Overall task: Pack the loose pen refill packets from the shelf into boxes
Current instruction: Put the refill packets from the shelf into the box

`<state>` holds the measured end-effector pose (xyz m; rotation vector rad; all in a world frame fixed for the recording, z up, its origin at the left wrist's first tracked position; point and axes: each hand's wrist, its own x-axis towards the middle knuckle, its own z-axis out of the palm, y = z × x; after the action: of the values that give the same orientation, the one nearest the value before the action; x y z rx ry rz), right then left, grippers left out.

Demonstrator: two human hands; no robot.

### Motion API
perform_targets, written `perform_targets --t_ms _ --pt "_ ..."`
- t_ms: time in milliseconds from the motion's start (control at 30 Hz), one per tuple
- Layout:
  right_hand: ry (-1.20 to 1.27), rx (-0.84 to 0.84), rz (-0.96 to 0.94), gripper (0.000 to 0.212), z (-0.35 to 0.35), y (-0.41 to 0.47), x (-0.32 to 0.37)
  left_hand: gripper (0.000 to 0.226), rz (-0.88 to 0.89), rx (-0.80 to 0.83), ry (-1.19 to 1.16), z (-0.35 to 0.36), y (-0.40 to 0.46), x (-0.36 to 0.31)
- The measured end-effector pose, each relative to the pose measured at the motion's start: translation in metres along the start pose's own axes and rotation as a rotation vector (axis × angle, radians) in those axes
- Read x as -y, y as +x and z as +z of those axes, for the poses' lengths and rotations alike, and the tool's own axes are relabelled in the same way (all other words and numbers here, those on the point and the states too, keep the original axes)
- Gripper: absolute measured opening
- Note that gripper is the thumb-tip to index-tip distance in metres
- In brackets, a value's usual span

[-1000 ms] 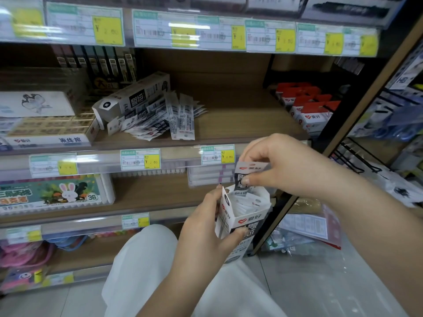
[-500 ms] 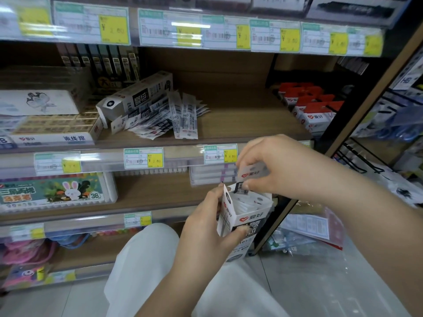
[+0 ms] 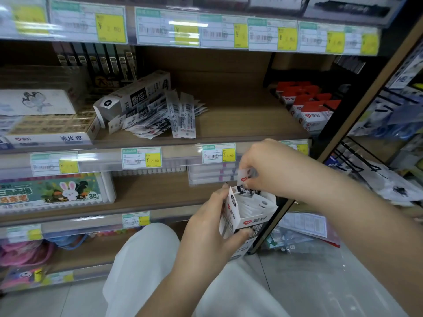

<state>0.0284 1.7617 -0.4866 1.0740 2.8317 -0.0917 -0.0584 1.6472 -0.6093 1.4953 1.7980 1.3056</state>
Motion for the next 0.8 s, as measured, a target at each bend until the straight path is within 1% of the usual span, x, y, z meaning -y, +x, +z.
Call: perform_targets --t_ms 167,200,233,300,333,433,467,500,533,600,700,800 --pt "0.195 -0.022 -0.018 0.013 -0.015 -0.009 -0.002 0.071 -0.014 -0.041 -0.026 -0.007 0.004 0.005" --pt "0.194 -0.012 -0.03 0.009 -0.016 -0.01 -0.001 0.071 -0.018 -0.04 -0.026 -0.007 0.005 0.006" --pt "0.179 -0.008 -0.039 0.005 -0.017 -0.01 -0.001 0.071 -0.017 -0.035 -0.021 -0.007 0.005 0.007" --pt "0.121 0.01 -0.037 0.017 -0.017 -0.011 0.001 0.07 -0.009 -0.024 -0.011 -0.006 0.005 0.007" --pt "0.093 0.02 -0.035 0.019 -0.018 -0.009 0.002 0.07 -0.006 -0.022 -0.007 -0.005 0.005 0.006" --pt "-0.007 0.052 -0.042 0.01 -0.021 -0.006 0.006 0.07 -0.003 -0.023 -0.006 -0.003 0.007 0.005" --pt "-0.012 0.056 -0.048 0.004 -0.02 -0.005 0.006 0.068 -0.004 -0.021 -0.012 -0.003 0.007 0.004" --pt "-0.004 0.039 -0.068 0.005 -0.018 -0.005 0.007 0.065 -0.004 -0.019 -0.02 -0.003 0.007 0.003" --pt "0.01 0.034 -0.092 0.009 -0.015 -0.005 0.008 0.063 -0.005 -0.02 -0.029 -0.003 0.007 0.003" --pt "0.028 0.067 -0.116 0.01 -0.011 -0.003 0.013 0.062 -0.006 -0.03 -0.043 -0.003 0.008 0.003" --pt "-0.008 0.128 -0.079 0.016 -0.01 0.0 0.017 0.062 -0.001 -0.04 -0.05 -0.005 0.008 0.003" --pt "-0.04 0.048 -0.092 0.013 -0.008 0.001 0.014 0.062 -0.011 -0.04 -0.047 -0.008 0.007 0.005"
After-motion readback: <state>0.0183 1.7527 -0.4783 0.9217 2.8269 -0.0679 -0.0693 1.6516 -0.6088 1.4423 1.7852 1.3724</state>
